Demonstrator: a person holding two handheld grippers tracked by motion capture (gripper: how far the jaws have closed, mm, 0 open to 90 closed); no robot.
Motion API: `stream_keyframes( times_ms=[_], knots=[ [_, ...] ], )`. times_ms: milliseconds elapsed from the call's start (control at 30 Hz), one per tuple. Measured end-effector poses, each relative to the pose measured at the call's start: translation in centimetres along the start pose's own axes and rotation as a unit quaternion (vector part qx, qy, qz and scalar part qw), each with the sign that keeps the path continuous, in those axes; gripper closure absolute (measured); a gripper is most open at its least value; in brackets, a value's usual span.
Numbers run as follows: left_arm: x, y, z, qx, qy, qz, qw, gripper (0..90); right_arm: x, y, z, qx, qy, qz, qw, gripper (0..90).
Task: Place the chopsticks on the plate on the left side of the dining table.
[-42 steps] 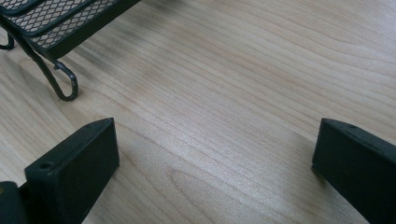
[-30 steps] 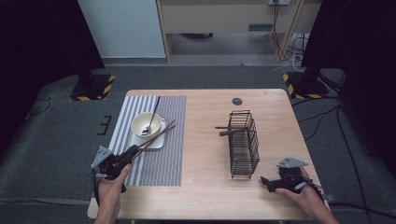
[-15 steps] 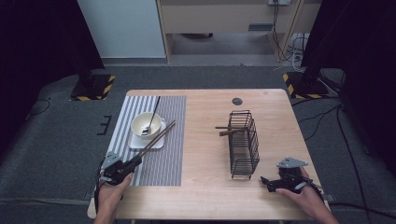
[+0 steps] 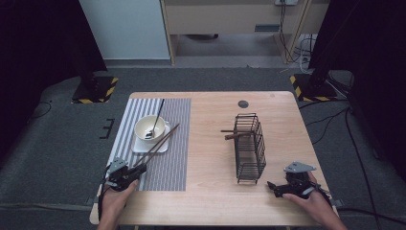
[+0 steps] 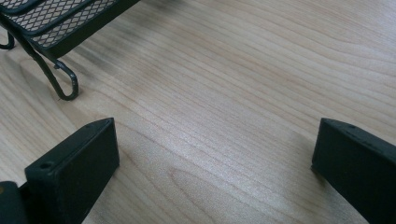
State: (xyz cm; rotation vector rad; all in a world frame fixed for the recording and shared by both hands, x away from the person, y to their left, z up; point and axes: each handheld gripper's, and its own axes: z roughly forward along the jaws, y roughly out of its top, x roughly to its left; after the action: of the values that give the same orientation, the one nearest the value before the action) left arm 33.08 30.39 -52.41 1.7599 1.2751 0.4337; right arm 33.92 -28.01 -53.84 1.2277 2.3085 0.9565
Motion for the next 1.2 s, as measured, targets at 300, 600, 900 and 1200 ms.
stream_keyframes(
  times_ms=[300, 600, 900, 1200],
  knots=[
    [-0.2, 0.0, 0.3, 0.006, 0.004, -0.005, 1.0000, 84.1, 0.0, 0.0, 0.0, 0.000, -0.001, 0.000, 1.0000, 0.5],
    [-0.2, -0.1, 0.7, 0.020, 0.006, -0.009, 0.9997, 83.8, 0.0, 0.0, 0.0, 0.000, -0.001, 0.001, 1.0000, 0.5],
    [0.2, -0.1, 1.0, 0.028, 0.003, -0.018, 0.9994, 83.4, 0.0, 0.0, 0.0, 0.000, -0.001, 0.001, 1.0000, 0.5],
    [0.3, -0.2, 1.2, 0.031, 0.002, -0.028, 0.9991, 83.3, 0.1, 0.0, 0.0, 0.000, -0.001, 0.002, 1.0000, 0.5]
  ],
)
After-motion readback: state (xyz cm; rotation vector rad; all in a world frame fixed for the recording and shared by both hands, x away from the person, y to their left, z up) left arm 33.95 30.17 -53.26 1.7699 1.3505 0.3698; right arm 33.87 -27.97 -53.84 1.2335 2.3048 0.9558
